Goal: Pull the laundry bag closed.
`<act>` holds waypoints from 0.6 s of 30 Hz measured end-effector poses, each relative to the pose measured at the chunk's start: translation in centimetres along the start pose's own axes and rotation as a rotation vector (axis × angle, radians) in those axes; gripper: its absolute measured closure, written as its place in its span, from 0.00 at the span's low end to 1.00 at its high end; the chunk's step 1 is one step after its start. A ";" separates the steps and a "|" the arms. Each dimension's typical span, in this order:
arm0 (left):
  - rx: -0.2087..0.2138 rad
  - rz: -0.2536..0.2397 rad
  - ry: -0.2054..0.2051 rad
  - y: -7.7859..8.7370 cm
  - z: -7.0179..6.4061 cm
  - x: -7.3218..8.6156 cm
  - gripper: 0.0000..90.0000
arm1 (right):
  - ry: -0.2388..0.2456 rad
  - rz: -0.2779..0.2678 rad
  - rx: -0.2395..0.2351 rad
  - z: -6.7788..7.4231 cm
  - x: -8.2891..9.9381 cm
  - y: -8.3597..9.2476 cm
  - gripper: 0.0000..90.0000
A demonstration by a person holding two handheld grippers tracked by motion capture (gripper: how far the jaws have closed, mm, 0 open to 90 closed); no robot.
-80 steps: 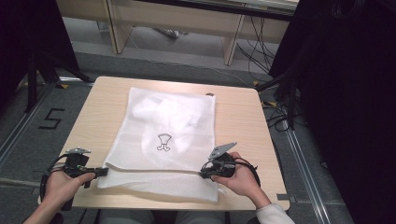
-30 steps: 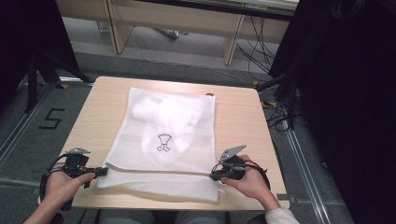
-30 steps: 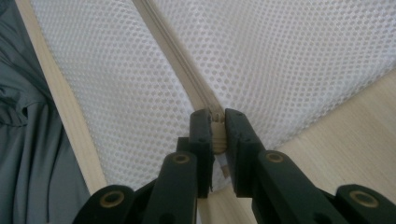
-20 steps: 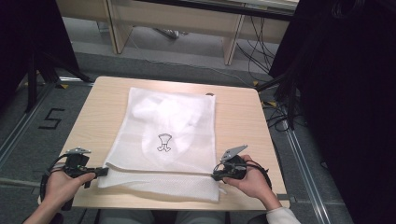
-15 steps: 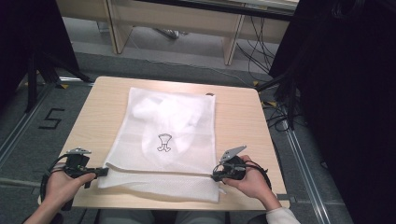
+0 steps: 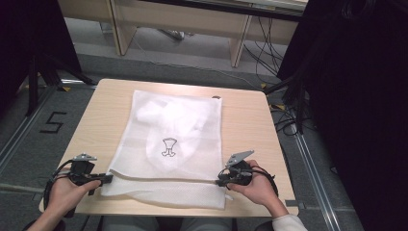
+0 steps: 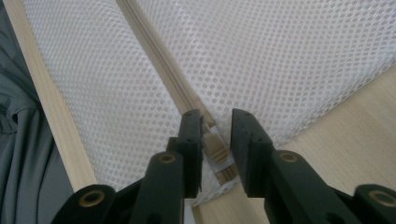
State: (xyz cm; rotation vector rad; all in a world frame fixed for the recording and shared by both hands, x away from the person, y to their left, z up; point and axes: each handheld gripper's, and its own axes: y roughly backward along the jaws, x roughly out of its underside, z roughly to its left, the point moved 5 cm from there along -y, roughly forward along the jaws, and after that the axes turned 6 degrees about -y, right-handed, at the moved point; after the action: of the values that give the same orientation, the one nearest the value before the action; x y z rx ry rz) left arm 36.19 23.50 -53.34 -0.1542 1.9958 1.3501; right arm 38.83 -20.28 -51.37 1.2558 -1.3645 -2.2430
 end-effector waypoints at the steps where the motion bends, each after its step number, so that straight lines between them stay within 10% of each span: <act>1: -0.011 -0.018 0.012 0.0 0.1 -0.1 0.79 | -0.002 -0.002 -0.004 0.0 -0.1 0.2 0.76; 7: -0.019 -0.081 0.024 1.1 0.8 -0.3 0.59 | -0.011 -0.149 0.057 -0.9 -0.9 0.4 0.65; 12: -0.079 -0.236 0.114 1.7 1.6 -1.1 0.46 | -0.095 -0.290 0.165 -2.3 -1.8 2.0 0.62; 18: -0.109 -0.275 0.163 2.2 3.0 -0.9 0.44 | -0.192 -0.304 0.272 -4.4 -1.1 2.5 0.61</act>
State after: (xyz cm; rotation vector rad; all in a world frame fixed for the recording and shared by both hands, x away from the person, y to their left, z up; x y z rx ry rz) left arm 37.28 26.78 -51.71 -0.5843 1.9470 1.2999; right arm 42.32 -23.74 -49.61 1.4518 -1.6973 -2.4996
